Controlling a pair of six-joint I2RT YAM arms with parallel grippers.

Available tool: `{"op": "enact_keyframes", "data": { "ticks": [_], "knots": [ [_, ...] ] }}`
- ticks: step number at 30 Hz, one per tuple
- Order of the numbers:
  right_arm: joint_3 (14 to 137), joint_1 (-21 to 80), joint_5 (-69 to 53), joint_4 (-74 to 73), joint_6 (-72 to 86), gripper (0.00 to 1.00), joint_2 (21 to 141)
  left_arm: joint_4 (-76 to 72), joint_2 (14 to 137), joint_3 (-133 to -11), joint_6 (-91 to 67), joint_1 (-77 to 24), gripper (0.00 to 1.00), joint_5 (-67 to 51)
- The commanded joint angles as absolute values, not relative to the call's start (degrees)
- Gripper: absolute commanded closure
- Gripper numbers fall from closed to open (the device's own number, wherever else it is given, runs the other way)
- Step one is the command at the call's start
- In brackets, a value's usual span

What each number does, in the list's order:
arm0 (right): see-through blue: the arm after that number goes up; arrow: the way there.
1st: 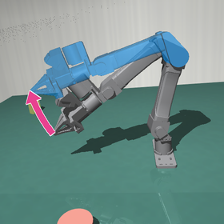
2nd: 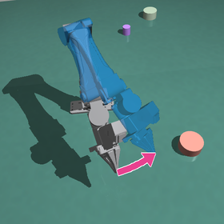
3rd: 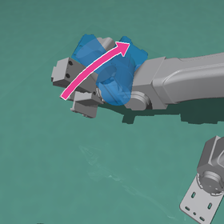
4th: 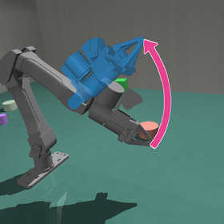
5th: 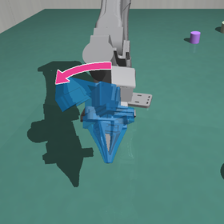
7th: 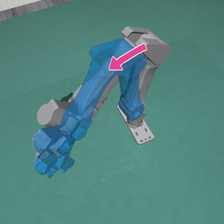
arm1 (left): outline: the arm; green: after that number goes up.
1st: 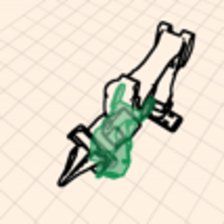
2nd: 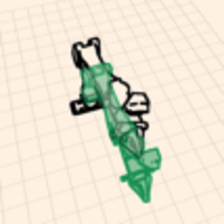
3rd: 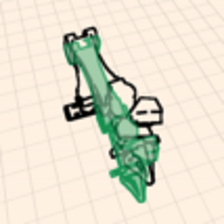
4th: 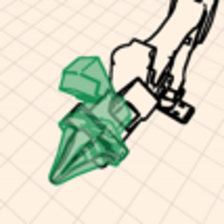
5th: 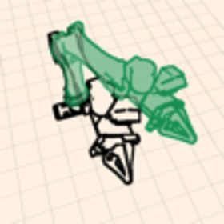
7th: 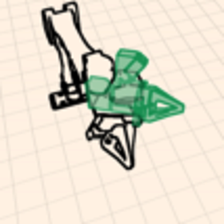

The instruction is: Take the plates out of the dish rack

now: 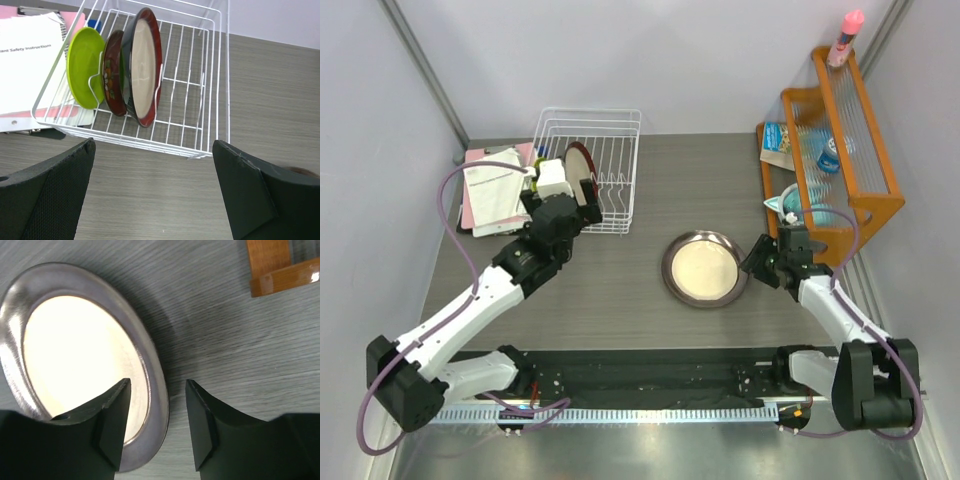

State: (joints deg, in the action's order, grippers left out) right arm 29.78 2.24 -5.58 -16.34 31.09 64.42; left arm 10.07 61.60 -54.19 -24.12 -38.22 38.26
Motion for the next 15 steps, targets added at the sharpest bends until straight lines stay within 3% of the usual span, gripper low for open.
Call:
{"op": "enact_keyframes", "data": {
  "ticks": [1, 2, 8, 15],
  "knots": [
    [34.71, 2.37, -7.12, -19.49, 26.46, 0.41, 56.89, 8.26, 68.00, -59.23, -20.31, -37.01, 0.01, 45.42],
    [36.54, 2.46, -7.64, -20.56, 25.93, 0.37, 55.91, 7.57, 69.33, -60.11, -19.61, -36.83, 0.01, 46.92],
    [41.30, 2.46, -12.04, -23.64, 25.75, 0.35, 49.41, 4.22, 80.23, -66.53, -16.78, -32.00, 0.02, 45.18],
    [43.50, 2.46, -12.66, -23.73, 24.43, 0.31, 50.26, 2.73, 91.40, -73.37, -17.23, -26.81, 0.06, 42.19]
  ]
}}
